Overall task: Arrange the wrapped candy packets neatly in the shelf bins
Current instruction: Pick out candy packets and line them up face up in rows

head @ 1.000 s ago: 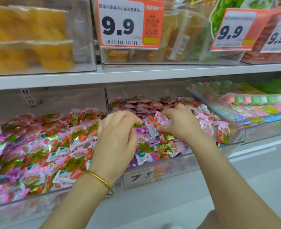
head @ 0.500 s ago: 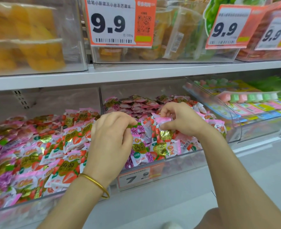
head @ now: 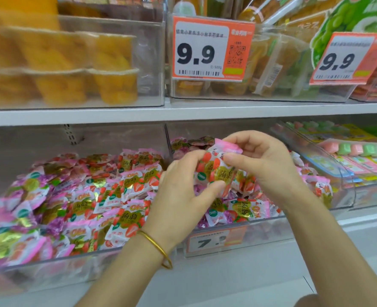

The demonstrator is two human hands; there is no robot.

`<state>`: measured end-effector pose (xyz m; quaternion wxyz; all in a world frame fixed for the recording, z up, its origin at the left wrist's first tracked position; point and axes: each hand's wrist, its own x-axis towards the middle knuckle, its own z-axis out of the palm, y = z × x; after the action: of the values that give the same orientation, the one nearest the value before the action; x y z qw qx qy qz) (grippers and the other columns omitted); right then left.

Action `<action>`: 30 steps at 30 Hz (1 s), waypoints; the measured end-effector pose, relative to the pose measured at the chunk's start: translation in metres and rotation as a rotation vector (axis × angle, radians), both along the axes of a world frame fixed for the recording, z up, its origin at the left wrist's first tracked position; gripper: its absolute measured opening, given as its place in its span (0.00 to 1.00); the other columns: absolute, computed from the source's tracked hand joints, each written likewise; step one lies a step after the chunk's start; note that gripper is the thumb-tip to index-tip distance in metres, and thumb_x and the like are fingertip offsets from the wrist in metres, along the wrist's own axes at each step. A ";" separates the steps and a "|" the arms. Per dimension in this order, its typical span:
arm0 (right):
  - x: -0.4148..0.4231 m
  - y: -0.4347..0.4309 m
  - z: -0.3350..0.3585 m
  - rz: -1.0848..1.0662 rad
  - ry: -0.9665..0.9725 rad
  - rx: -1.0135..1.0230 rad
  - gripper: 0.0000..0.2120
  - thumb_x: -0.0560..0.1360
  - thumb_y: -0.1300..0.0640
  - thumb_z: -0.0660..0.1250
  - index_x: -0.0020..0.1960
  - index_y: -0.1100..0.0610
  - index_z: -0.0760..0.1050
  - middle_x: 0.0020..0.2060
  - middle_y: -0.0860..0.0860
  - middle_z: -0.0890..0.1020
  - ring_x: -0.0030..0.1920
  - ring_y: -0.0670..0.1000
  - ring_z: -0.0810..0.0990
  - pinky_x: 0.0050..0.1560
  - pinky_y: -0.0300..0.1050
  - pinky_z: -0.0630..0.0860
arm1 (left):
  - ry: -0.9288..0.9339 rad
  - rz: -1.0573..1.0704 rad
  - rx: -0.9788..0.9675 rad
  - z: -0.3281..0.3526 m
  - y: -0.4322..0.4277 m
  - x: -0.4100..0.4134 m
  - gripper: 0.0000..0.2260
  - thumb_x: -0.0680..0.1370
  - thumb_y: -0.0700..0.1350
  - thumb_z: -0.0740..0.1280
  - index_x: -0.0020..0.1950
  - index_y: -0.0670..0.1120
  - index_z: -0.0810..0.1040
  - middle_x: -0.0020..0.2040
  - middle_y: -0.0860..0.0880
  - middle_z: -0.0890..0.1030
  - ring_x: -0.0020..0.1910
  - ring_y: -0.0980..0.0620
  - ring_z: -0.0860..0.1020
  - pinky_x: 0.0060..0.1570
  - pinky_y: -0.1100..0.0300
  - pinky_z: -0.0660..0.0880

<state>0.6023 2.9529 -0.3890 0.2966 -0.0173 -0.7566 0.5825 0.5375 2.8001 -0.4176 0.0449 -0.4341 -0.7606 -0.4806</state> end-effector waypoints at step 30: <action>-0.188 -0.170 -0.026 -0.065 -0.796 0.824 0.19 0.72 0.51 0.71 0.59 0.60 0.74 0.55 0.55 0.78 0.55 0.55 0.78 0.52 0.47 0.76 | -0.238 0.531 -0.162 -0.011 -0.160 -0.104 0.18 0.76 0.34 0.58 0.66 0.43 0.68 0.61 0.45 0.73 0.59 0.49 0.72 0.59 0.57 0.70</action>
<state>0.4142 2.7831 -0.4155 -0.0110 -0.1416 -0.9736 0.1787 0.4335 2.6404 -0.4289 0.0449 -0.1628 -0.8832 -0.4374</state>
